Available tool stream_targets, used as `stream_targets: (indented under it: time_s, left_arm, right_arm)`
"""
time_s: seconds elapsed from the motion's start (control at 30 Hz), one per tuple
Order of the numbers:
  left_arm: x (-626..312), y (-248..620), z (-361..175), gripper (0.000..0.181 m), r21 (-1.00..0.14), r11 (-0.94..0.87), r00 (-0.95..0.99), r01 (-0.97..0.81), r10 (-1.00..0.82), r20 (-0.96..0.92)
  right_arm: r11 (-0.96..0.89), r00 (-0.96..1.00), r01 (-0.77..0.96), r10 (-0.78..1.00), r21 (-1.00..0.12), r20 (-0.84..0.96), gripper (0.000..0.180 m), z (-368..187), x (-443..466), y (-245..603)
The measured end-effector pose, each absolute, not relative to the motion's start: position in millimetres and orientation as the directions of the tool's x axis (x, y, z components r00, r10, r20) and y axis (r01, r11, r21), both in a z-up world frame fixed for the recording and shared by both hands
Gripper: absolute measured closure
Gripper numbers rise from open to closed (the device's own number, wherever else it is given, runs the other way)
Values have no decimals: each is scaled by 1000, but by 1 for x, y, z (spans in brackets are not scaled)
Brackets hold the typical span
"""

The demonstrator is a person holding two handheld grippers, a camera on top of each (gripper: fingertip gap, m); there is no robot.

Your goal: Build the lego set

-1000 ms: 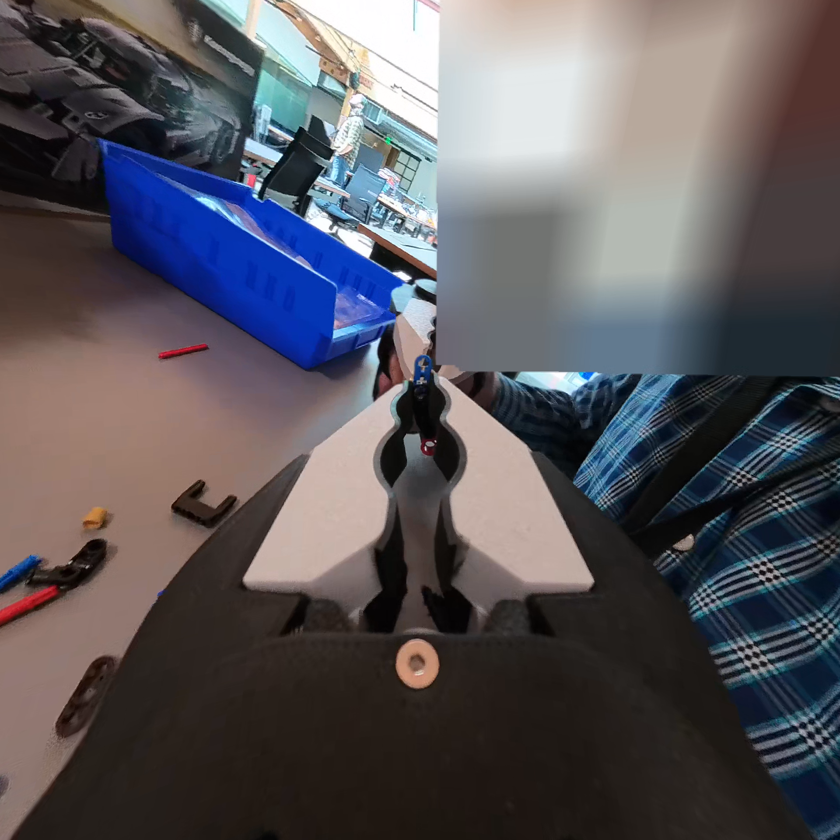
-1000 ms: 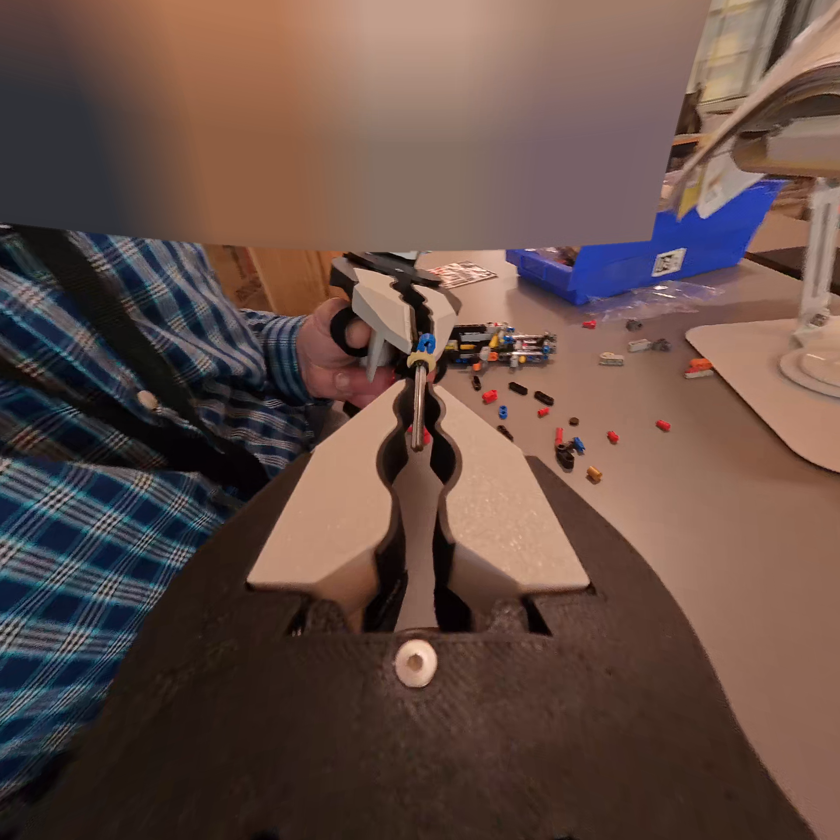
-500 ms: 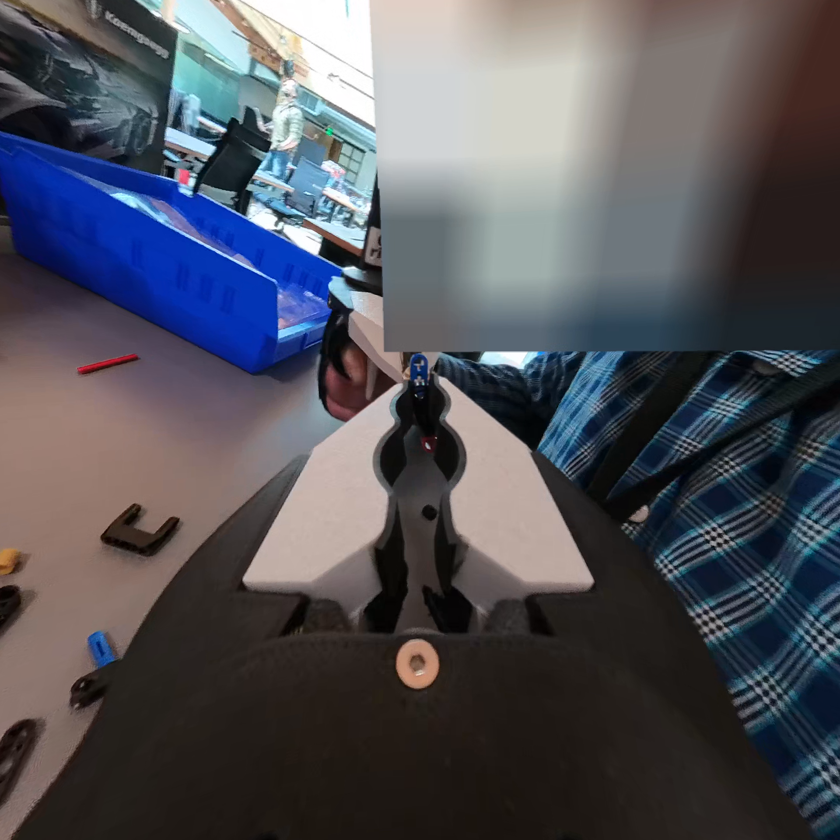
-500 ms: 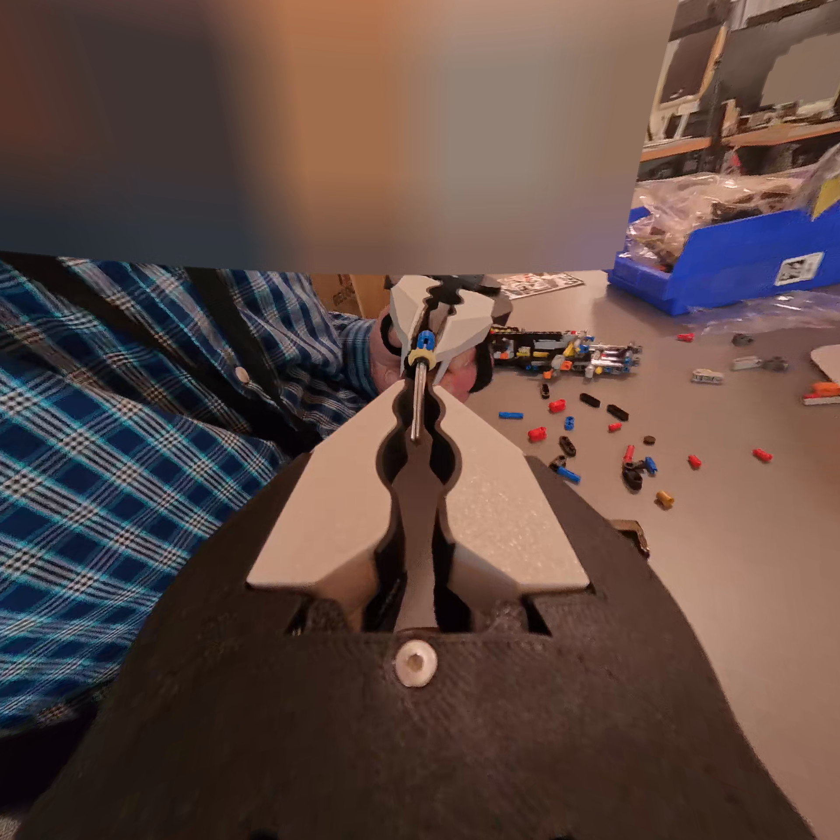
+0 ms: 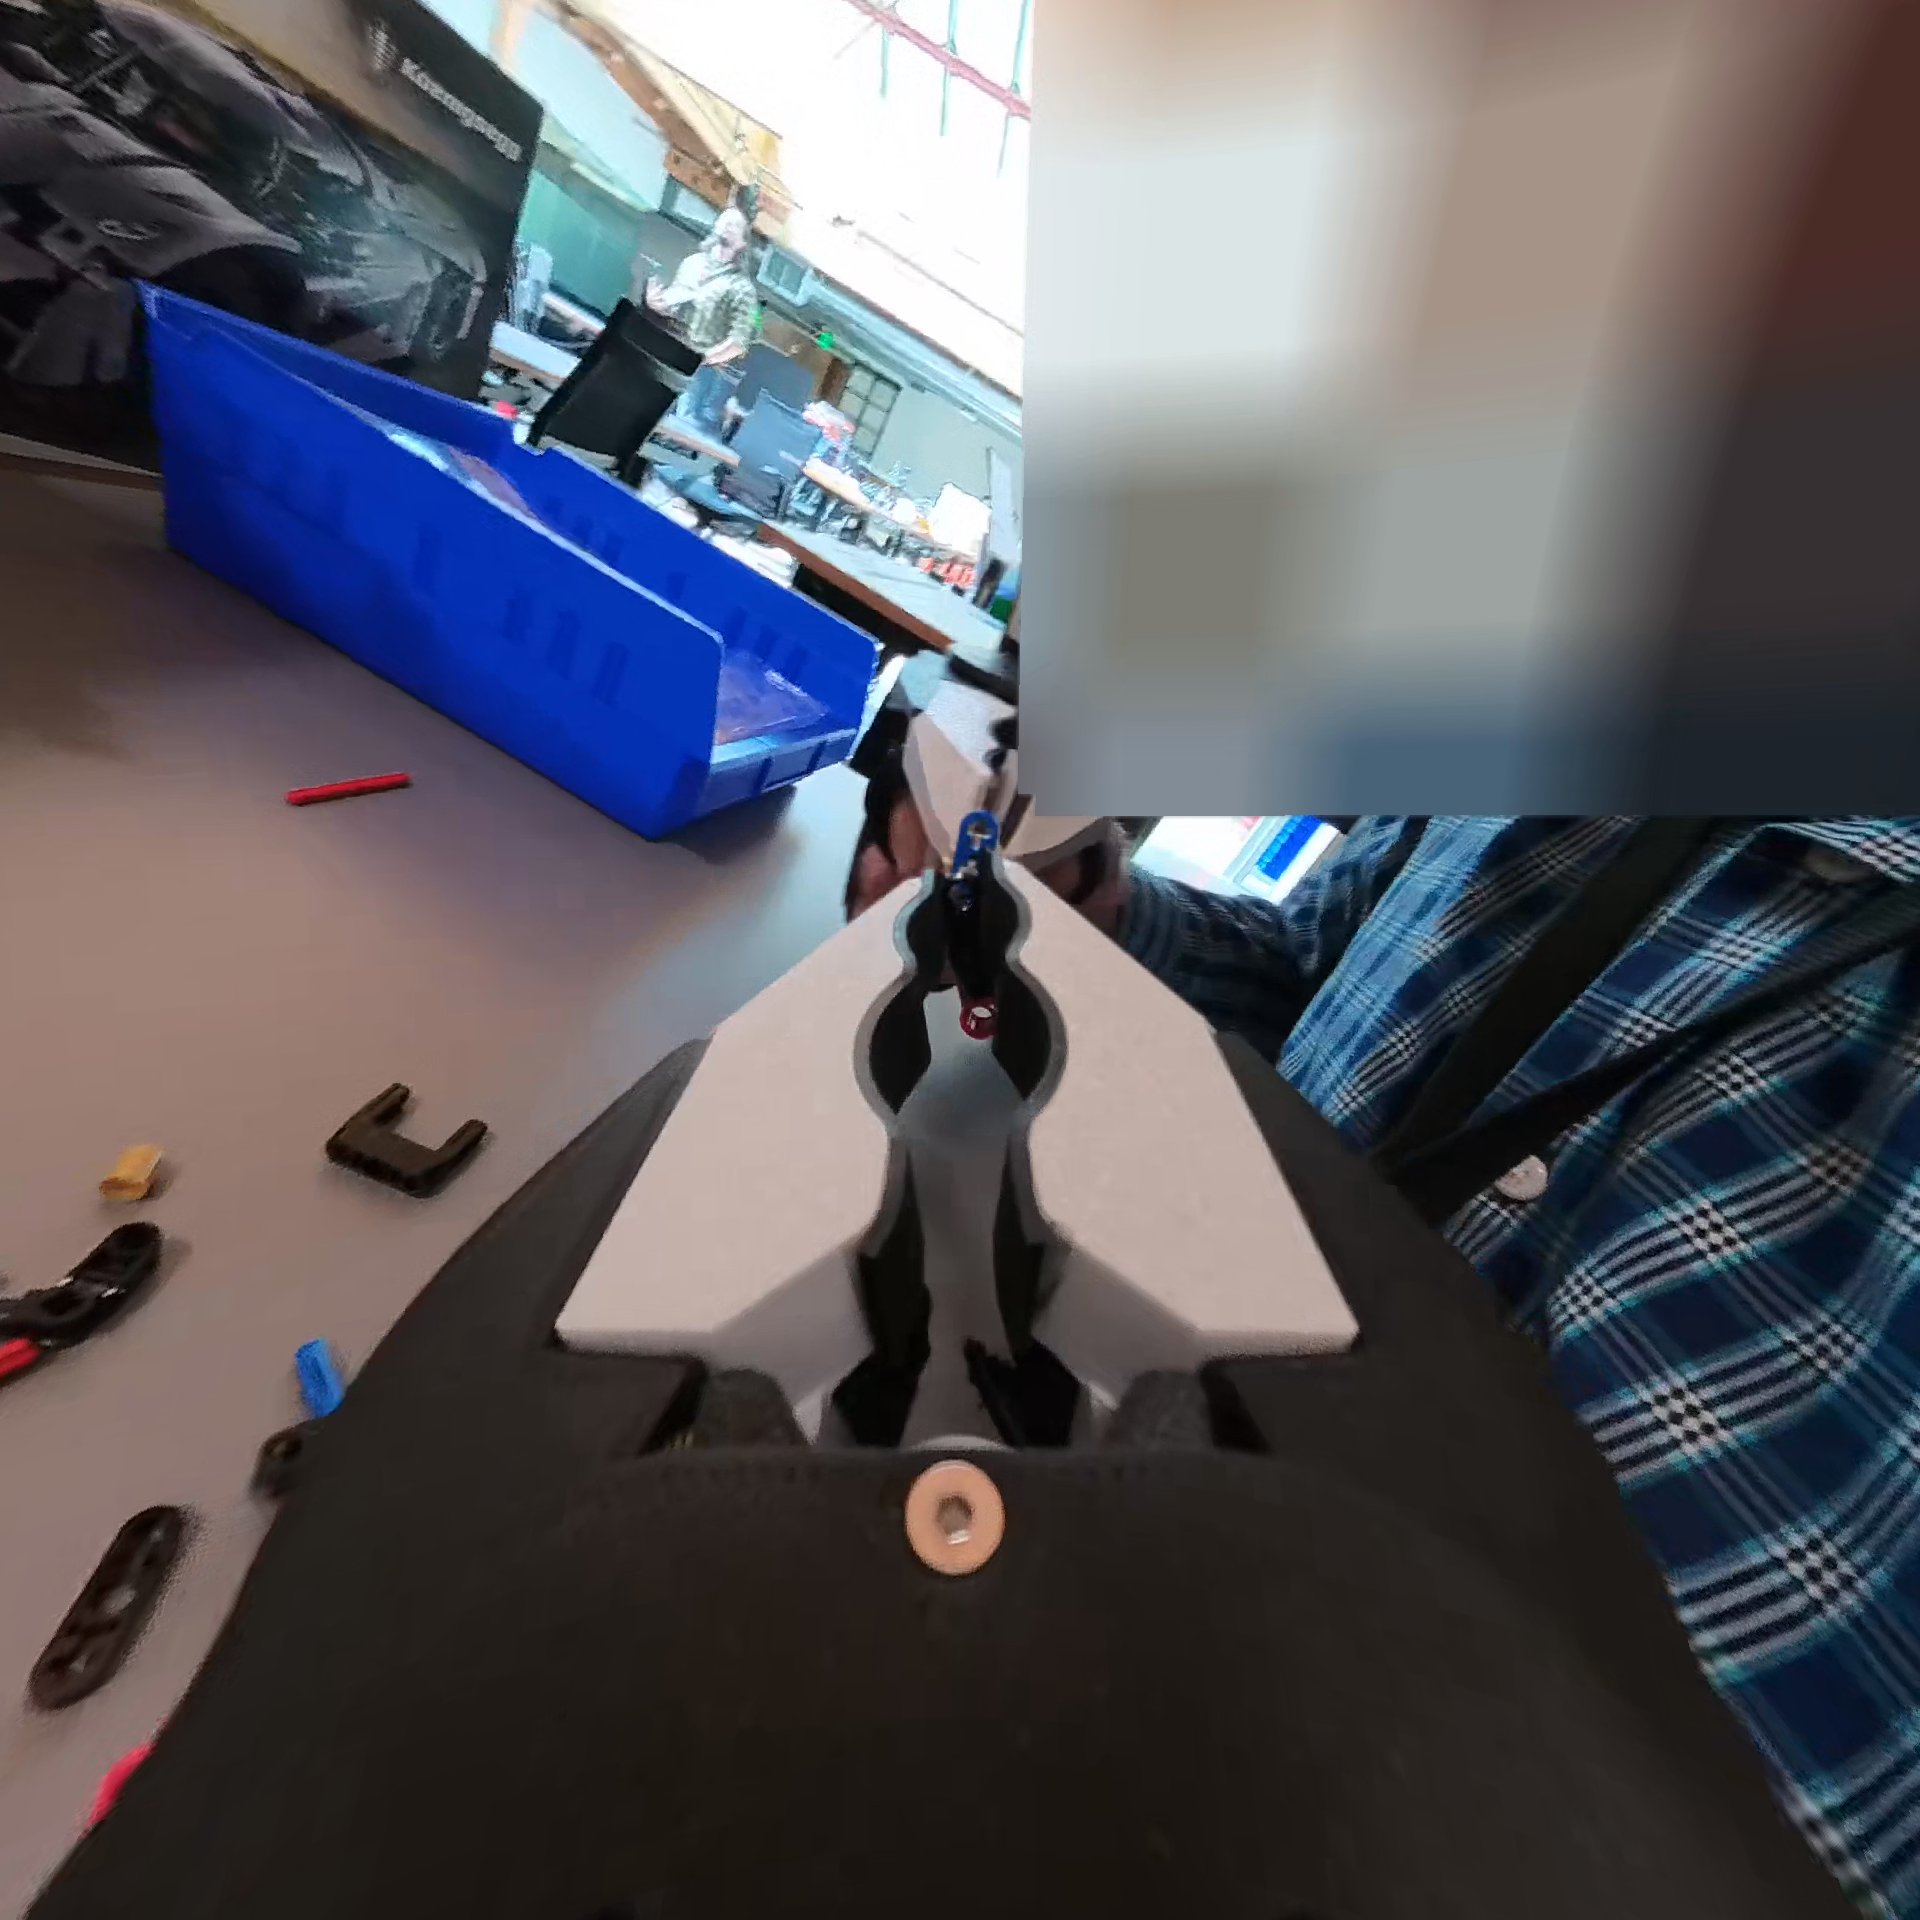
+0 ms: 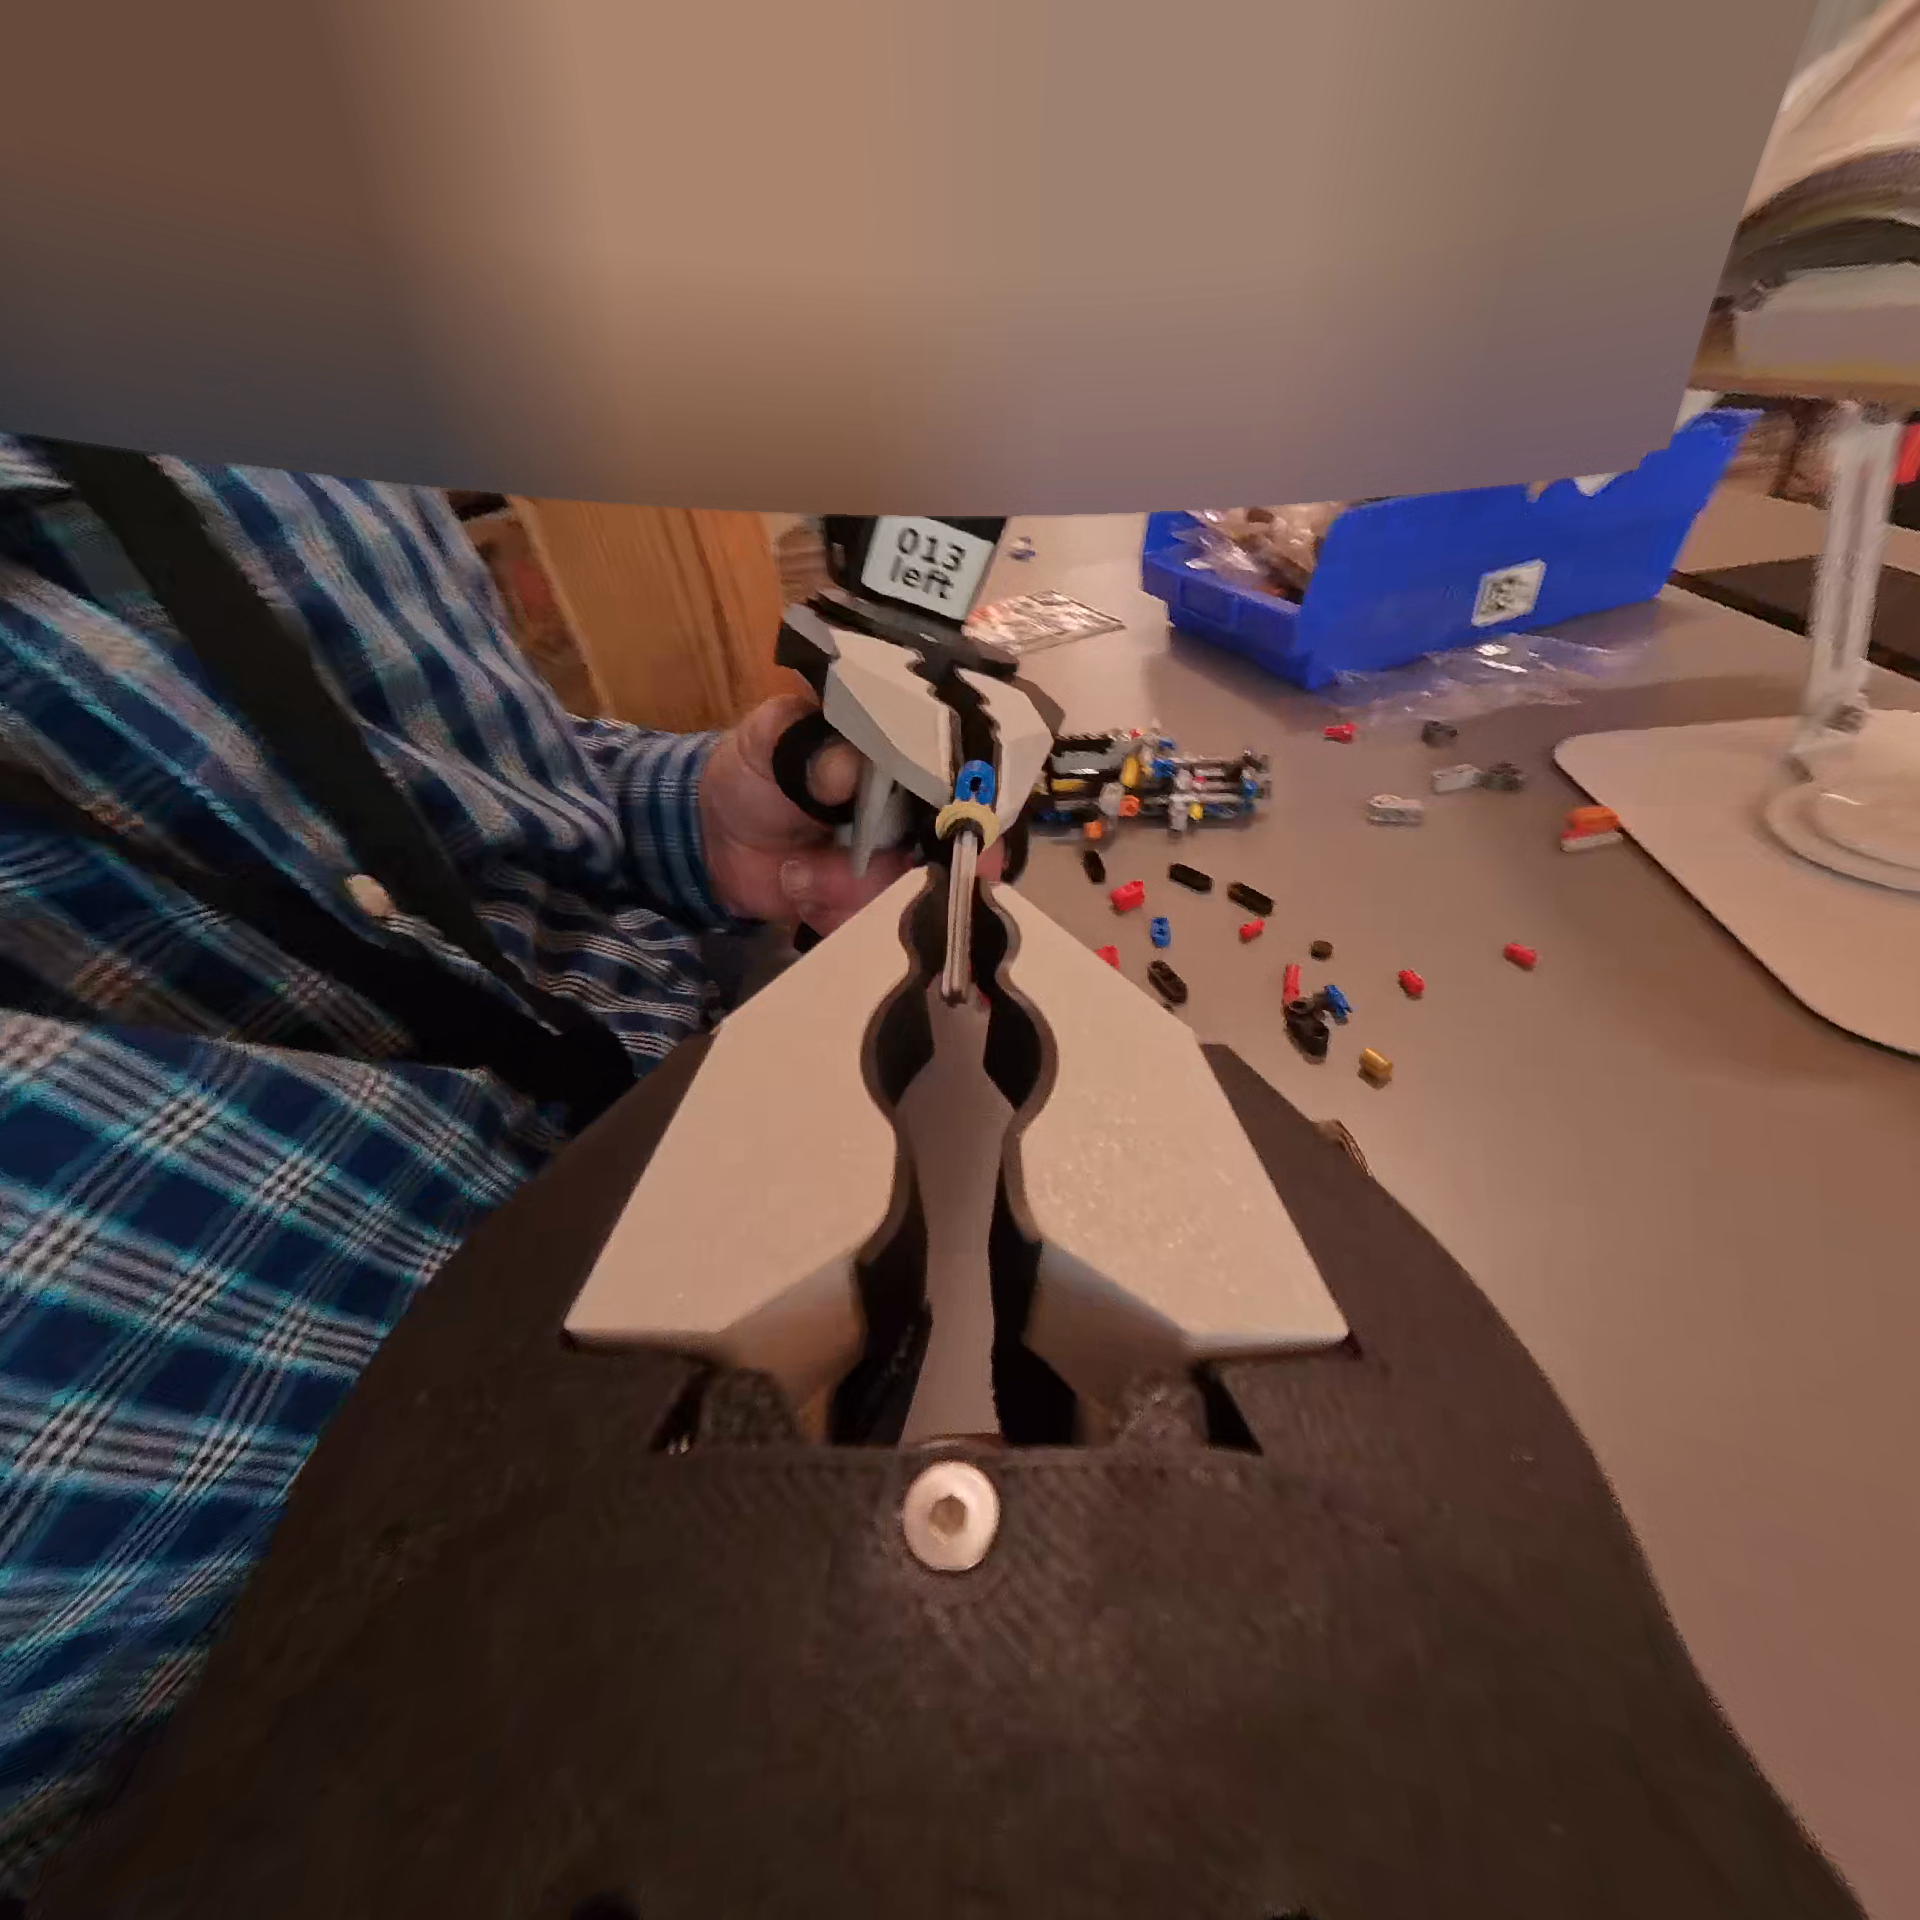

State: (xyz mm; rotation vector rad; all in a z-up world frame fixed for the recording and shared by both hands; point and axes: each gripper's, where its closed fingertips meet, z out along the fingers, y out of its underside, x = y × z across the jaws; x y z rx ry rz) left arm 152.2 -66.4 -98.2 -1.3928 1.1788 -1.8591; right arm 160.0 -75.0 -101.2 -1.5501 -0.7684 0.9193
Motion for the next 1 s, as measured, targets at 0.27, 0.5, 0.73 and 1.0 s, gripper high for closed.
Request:
stream_targets:
  time_s: [0.27, 0.5, 0.73, 1.0]
  left_arm:
    - [152, -80, -91, 177, -900, -426, -378, -88, -822, 426]
    - [155, -67, -98, 177, -873, -480, -329, -82, -814, 478]
    - [156, -69, -103, 177, -885, -455, -310, -104, -830, 463]
    - [155, -69, -110, 174, -916, -373, -276, -150, -874, 401]
  right_arm:
    - [-212, 262, -73, 939, -975, -223, 178, -95, 164, -85]
    - [-211, 383, -120, 892, -970, -241, 178, -100, 164, -78]
    - [-210, 439, -82, 870, -974, -225, 179, -104, 167, -79]
    - [-250, 389, -63, 885, -966, -255, 178, -114, 168, -78]
